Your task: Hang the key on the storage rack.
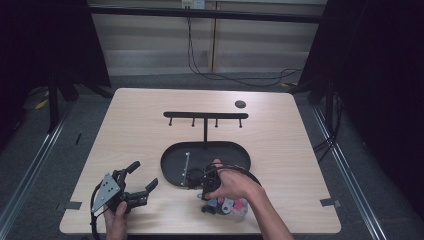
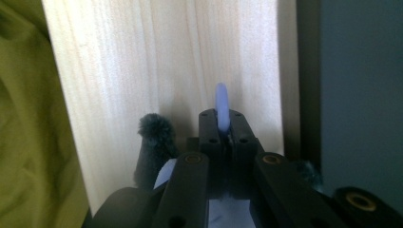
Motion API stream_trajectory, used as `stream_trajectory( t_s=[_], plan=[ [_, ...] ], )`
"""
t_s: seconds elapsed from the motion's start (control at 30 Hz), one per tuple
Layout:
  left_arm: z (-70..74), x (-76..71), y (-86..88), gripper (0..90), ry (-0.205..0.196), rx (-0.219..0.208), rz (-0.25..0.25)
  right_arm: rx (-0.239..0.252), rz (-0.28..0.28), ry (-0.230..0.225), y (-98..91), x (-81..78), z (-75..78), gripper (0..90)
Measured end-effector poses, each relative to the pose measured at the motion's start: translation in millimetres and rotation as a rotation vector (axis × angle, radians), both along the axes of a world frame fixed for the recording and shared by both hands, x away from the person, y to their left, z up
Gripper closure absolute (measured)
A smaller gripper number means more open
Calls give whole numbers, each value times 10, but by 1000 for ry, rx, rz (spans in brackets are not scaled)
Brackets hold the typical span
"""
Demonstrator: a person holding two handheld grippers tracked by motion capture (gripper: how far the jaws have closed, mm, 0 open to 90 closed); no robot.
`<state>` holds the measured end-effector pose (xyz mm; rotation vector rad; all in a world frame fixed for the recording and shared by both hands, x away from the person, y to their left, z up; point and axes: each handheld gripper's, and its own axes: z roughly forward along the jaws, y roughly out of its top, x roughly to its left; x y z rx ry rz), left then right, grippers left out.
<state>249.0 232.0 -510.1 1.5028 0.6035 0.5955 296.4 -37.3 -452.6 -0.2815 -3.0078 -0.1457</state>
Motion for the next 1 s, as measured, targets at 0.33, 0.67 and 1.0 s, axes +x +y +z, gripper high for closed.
stream_trajectory(
  t_s=[0.33, 0.67, 1.0],
  plan=[
    [-1, -2, -2, 152, 2, -2, 1, 15, -35, -22, -97, 14, 241, 871],
    [0, 0, -1, 152, 1, -1, -2, 33, -67, -29, -193, 29, 451, 871],
    [0, 1, 0, 152, 0, 1, -3, 54, -92, -41, -272, 31, 643, 871]
  ],
)
